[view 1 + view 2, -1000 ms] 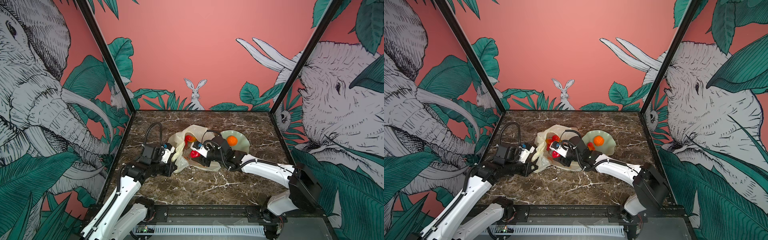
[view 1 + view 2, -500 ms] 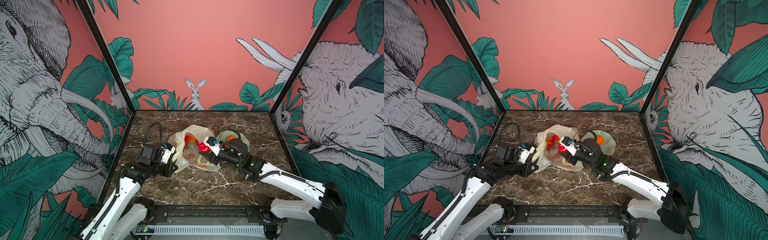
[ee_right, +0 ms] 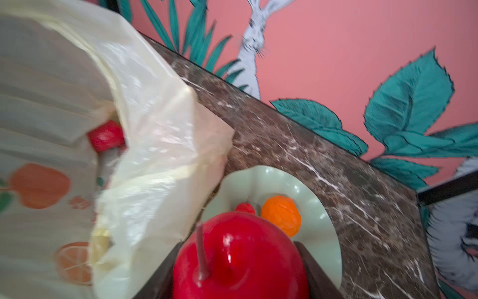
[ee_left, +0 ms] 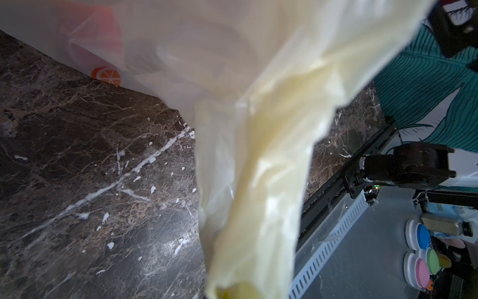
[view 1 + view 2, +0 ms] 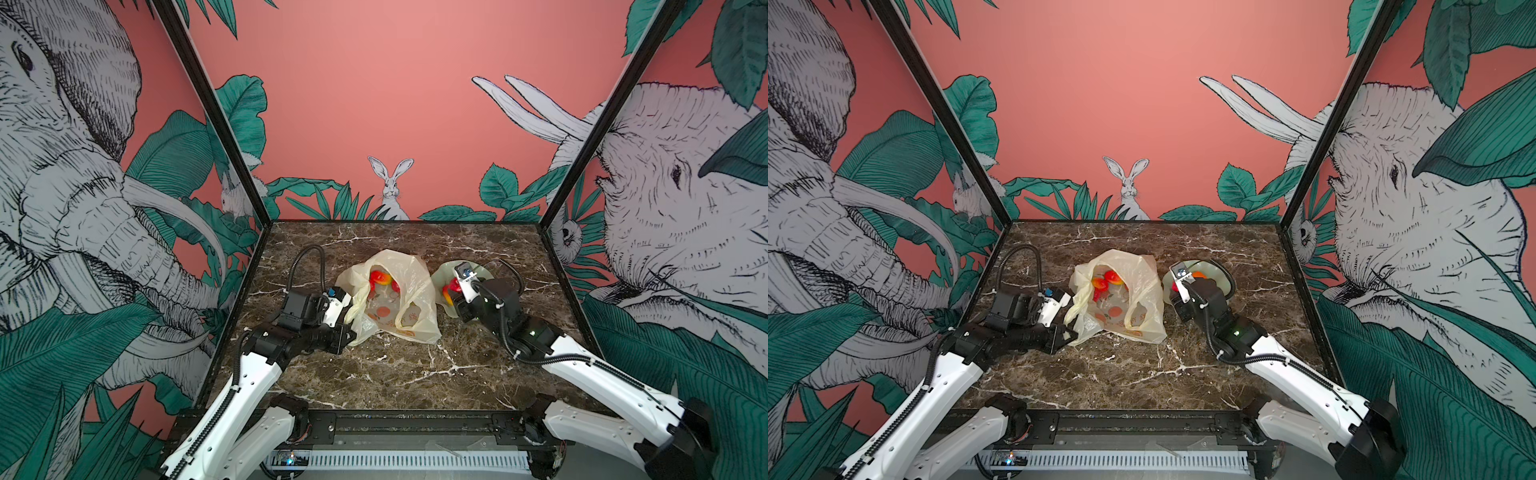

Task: Take fruits out of the plastic bag
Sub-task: Place the fake fruit on the plate.

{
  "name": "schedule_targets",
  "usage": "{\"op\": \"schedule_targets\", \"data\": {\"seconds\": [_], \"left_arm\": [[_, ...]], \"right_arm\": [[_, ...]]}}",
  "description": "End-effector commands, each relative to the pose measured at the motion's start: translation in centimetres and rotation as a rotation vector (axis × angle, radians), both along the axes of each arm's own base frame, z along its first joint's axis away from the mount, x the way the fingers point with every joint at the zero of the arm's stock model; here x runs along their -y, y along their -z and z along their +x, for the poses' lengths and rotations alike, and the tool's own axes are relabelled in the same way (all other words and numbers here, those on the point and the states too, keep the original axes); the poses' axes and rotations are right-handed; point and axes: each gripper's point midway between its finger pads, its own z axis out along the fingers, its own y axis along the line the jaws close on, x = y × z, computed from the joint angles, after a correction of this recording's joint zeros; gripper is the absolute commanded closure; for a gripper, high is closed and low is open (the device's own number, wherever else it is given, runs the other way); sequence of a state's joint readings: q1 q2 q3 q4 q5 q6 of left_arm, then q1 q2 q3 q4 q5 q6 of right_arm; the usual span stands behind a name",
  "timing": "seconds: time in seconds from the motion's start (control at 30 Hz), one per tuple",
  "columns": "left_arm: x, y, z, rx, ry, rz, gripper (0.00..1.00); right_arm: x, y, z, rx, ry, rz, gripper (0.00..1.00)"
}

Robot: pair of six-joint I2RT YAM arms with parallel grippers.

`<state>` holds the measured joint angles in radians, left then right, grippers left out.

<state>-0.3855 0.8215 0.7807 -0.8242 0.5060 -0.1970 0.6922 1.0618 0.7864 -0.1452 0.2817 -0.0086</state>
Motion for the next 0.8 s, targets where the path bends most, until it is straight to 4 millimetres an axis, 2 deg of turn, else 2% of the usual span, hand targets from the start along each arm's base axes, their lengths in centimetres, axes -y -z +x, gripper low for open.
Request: {"op": "schedule_targets", "data": {"seconds": [0.0,0.13,0.23,0.47,0.77], "left_arm": [[0.0,0.3,-0.1,0.003,0.011,0.004,1.00],[0.1,0.5,0.0,-0.001,0.011,0.007,1.00],[0.1,0.5,0.0,-0.003,0.013,0.008,1.00],[0.0,0.6,0.0,-0.008,0.009,0.011,1.00],[0.0,0.8,0.0,-0.014,0.009,0.014,1.00]], "right_arm": [[2.0,2.9,1.5,-0.100,0.114,-0.009,0.57],[3.5,6.5,3.5,-0.204,0.211,-0.066,0.56],[4.4,8.4,4.3,-0.273,0.261,-0.056,0.56],[4.9,10.4,5.1,-0.350,0.283,0.004,0.53],[5.6,12.8,5.0,-0.441,0.338,0.072,0.42]]}}
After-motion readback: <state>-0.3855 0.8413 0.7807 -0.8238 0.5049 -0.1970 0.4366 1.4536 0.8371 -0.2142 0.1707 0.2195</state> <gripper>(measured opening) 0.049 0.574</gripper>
